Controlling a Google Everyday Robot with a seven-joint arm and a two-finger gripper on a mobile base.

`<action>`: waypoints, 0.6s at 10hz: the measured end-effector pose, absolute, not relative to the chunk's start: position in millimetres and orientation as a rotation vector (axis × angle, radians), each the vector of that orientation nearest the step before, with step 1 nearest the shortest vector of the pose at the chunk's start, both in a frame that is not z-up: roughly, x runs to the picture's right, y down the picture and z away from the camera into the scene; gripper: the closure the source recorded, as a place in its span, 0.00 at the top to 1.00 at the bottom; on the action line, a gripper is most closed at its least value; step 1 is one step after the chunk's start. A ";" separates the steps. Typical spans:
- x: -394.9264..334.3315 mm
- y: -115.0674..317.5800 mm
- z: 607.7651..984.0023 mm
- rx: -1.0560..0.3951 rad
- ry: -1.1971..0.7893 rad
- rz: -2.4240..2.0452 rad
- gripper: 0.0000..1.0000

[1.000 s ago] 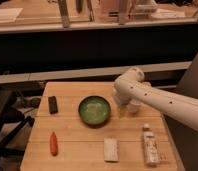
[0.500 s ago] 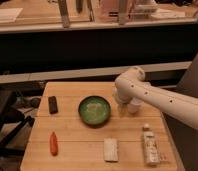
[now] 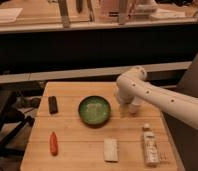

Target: Move the arm in a circular motion

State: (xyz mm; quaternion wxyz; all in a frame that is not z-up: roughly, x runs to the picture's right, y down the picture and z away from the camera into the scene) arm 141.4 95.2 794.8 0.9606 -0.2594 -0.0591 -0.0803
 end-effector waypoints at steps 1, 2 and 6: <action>143.6 95.4 794.8 -0.529 -0.118 -0.158 0.80; 146.0 95.9 794.7 -0.532 -0.117 -0.153 0.80; 152.1 97.6 793.9 -0.544 -0.113 -0.137 0.80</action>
